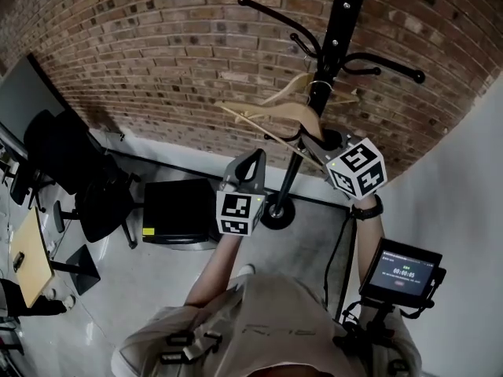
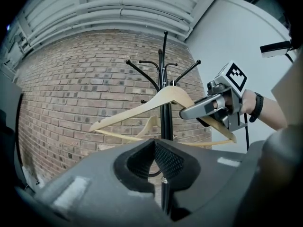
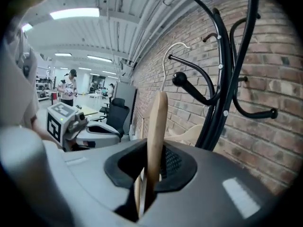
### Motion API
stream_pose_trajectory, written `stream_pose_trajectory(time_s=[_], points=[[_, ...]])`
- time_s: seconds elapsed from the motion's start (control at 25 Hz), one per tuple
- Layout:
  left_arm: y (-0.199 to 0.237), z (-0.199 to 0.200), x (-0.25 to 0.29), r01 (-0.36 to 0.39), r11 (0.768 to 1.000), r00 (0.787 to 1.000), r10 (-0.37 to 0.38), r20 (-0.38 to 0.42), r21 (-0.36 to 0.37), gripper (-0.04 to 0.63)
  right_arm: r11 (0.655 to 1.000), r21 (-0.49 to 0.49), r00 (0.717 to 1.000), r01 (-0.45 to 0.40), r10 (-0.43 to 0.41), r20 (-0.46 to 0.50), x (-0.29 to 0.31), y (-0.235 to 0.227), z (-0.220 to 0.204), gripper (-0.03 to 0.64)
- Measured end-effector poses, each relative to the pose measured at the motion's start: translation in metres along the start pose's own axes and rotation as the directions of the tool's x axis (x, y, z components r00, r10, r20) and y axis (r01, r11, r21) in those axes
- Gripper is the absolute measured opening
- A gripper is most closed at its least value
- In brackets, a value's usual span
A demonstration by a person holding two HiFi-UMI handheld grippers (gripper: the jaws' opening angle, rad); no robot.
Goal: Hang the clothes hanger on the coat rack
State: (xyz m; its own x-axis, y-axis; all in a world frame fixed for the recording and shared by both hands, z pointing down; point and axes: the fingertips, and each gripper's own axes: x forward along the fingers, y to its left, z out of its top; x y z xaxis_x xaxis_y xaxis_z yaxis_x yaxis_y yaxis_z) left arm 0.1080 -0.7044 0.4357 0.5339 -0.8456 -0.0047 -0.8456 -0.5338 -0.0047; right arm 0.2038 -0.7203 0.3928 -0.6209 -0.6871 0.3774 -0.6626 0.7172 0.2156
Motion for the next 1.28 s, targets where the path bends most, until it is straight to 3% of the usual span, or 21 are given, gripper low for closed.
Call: stream_pose_trajectory(time_s=[0.16, 0.4, 0.52, 0.68, 0.84, 1.12, 1.28], points=[[0.000, -0.005, 0.004, 0.018, 1.000, 0.999, -0.018, -0.044, -0.007, 0.002, 0.997, 0.060, 0.999, -0.044, 0.045, -0.013, 0.013, -0.008, -0.006, 0.052], [0.009, -0.005, 0.007, 0.004, 1.000, 1.000, -0.005, -0.020, -0.012, 0.002, 0.996, 0.076, 0.992, 0.040, -0.030, -0.122, 0.028, -0.026, -0.049, 0.054], [0.008, -0.004, 0.007, 0.014, 1.000, 1.000, -0.014, -0.015, -0.003, 0.002, 0.990, -0.021, 0.980, 0.141, -0.142, -0.140, 0.030, -0.045, -0.061, 0.054], [0.004, -0.009, 0.006, 0.033, 0.999, 0.998, -0.033, -0.044, 0.001, 0.002, 0.950, -0.189, 0.942, 0.249, -0.283, -0.180, 0.028, -0.059, -0.067, 0.070], [0.003, -0.011, 0.005, 0.043, 0.999, 0.998, -0.043, -0.053, -0.003, 0.002, 0.909, -0.243, 0.910, 0.338, -0.382, -0.164, 0.021, -0.066, -0.074, 0.109], [0.006, -0.004, -0.010, 0.029, 1.000, 0.999, -0.029, 0.020, -0.013, 0.002, 0.816, -0.174, 0.829, 0.551, -0.559, -0.002, -0.033, -0.047, -0.053, 0.151], [-0.004, 0.001, -0.013, 0.078, 0.997, 0.997, -0.077, 0.020, -0.022, 0.002, 0.817, -0.041, 0.818, 0.575, -0.575, 0.029, -0.057, -0.022, -0.053, 0.124]])
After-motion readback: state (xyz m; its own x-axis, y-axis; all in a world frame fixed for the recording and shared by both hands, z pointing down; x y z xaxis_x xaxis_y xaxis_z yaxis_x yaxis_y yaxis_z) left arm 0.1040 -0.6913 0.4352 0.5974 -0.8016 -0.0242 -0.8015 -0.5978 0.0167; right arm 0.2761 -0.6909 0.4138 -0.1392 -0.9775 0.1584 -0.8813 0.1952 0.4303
